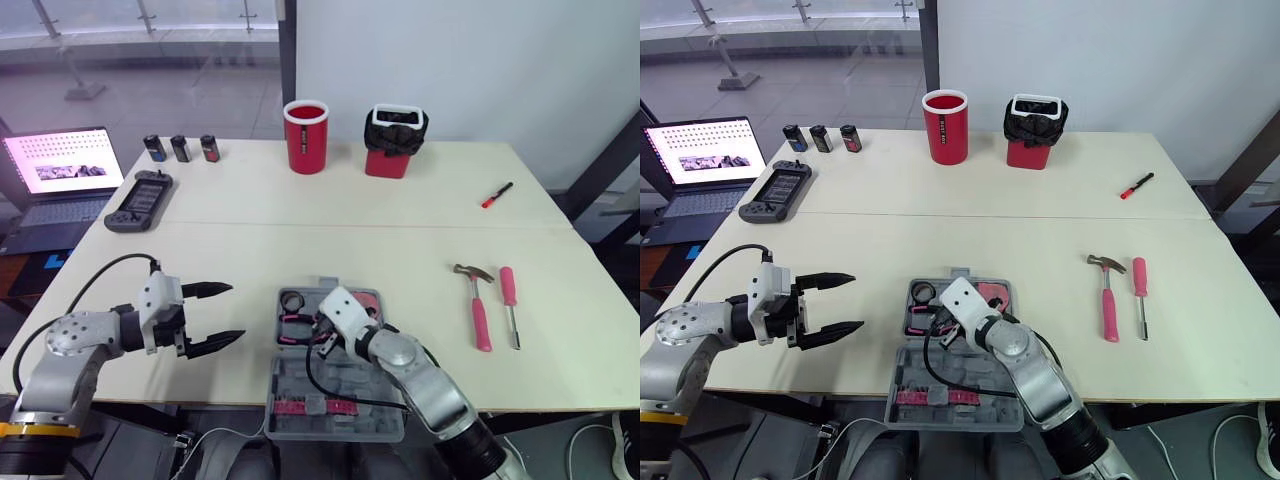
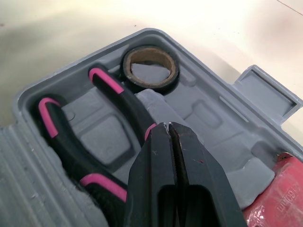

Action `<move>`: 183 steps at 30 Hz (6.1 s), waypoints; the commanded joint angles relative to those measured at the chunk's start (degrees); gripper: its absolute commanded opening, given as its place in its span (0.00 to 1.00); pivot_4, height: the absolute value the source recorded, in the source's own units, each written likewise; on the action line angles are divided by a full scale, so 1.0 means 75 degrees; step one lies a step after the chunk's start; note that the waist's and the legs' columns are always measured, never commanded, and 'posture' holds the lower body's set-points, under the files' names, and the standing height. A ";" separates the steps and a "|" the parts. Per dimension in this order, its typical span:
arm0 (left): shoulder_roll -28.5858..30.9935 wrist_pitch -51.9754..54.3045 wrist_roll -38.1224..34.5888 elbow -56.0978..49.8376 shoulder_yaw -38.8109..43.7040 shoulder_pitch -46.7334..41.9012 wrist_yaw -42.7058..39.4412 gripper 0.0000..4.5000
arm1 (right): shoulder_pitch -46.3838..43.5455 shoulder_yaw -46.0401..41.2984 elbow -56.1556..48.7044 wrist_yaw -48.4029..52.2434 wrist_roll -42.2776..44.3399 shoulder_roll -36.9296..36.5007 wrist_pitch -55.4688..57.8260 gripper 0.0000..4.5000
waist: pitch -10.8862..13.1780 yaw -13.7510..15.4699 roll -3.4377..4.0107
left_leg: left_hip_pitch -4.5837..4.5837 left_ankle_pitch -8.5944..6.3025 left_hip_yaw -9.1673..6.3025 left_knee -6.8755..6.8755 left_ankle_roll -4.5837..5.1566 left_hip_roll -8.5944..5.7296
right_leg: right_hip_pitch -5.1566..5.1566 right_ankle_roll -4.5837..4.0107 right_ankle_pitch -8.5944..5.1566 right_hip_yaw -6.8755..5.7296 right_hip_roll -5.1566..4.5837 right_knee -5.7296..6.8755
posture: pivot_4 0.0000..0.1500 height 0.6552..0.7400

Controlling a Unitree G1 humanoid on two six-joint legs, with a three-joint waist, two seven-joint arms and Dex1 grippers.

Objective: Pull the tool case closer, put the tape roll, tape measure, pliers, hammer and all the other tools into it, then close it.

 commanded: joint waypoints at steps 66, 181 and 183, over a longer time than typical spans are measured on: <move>0.1254 -0.0306 0.0052 0.1941 0.3905 0.3390 0.0247 1.00 | 0.4005 -0.8949 -0.1011 0.3574 0.3933 -0.4330 -0.0005 1.00 | -0.0158 0.0006 0.0011 | 0.0071 -0.0015 0.0109 -0.0219 0.0017 0.0033 | 0.0026 -0.0035 0.0004 0.0008 -0.0051 -0.0242 | 1.00 0.98; -0.3065 -0.1200 0.4685 0.4431 -0.3685 -0.3144 0.1590 0.00 | -0.2921 0.0369 0.2872 0.4942 -0.0583 -0.2814 -0.0037 0.00 | -0.0181 0.0236 0.0046 | 0.0071 -0.0024 0.0071 0.0008 0.0037 0.0068 | 0.0091 0.0012 0.0083 0.0014 0.0041 -0.0138 | 1.00 0.98; -0.3084 -0.1186 0.4675 0.4414 -0.3681 -0.3128 0.1567 0.00 | -0.2914 0.0358 0.2859 0.4952 -0.0600 -0.2811 -0.0022 0.00 | -0.0181 0.0239 0.0046 | 0.0070 -0.0024 0.0071 0.0008 0.0037 0.0068 | 0.0092 0.0003 0.0078 0.0014 0.0040 -0.0139 | 1.00 0.98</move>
